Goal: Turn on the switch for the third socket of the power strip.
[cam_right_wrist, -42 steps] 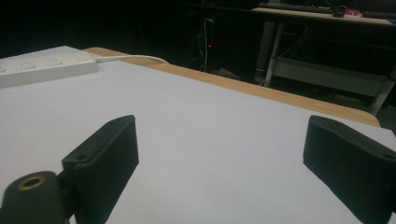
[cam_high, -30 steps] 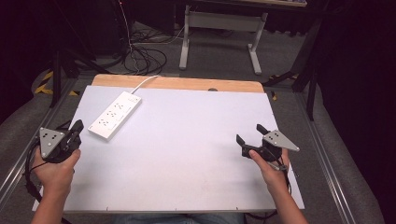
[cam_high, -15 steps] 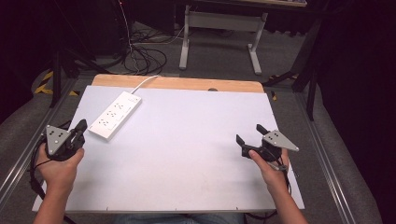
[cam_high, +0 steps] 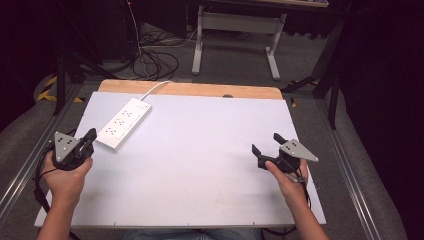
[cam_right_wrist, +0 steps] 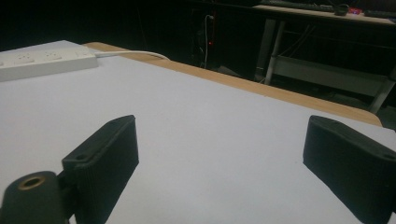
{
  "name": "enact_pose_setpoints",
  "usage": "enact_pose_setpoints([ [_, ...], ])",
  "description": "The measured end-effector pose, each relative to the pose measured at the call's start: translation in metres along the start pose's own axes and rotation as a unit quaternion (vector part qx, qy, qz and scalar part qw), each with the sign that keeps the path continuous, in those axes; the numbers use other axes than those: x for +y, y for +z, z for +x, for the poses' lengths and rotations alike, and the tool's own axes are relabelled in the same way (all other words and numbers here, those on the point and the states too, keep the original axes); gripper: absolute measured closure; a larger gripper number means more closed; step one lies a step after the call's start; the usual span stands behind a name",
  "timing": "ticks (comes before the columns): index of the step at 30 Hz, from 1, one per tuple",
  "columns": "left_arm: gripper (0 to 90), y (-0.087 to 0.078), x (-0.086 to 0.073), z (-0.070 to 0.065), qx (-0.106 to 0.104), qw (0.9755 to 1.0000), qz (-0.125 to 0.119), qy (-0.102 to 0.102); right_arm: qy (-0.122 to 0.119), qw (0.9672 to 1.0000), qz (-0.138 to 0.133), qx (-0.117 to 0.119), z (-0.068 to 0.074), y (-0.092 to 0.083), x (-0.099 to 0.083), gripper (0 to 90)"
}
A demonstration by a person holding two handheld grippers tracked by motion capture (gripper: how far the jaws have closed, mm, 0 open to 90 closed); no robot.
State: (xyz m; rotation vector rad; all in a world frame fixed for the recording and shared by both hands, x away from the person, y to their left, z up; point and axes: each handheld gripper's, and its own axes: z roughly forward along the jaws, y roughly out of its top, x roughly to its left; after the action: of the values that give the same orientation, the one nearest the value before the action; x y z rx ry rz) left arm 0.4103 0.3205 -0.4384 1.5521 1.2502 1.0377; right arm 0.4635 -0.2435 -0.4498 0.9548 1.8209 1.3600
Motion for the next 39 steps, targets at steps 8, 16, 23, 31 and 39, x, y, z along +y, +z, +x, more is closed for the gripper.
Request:
enact_pose_setpoints([
  [8,89.9,0.006,0.0,-0.003,0.002,0.9997,0.018,0.014,0.0,1.0,0.0,0.0,0.0,0.001,0.0,11.1],
  [16,89.9,0.013,0.001,-0.007,-0.002,0.9991,0.035,0.025,0.0,1.0,-0.003,-0.001,-0.002,-0.001,0.001,11.1],
  [23,90.0,0.019,0.002,-0.007,-0.004,0.9983,0.05,0.028,0.002,1.0,-0.006,-0.002,-0.003,-0.003,0.001,11.1],
  [31,90.0,0.03,0.001,-0.004,-0.009,0.9977,0.063,0.024,-0.001,1.0,-0.004,0.0,-0.003,-0.001,0.002,11.2],
  [39,90.0,0.041,0.002,0.002,0.0,0.997,0.075,0.022,0.002,1.0,-0.005,-0.001,-0.003,-0.002,0.002,11.2],
])
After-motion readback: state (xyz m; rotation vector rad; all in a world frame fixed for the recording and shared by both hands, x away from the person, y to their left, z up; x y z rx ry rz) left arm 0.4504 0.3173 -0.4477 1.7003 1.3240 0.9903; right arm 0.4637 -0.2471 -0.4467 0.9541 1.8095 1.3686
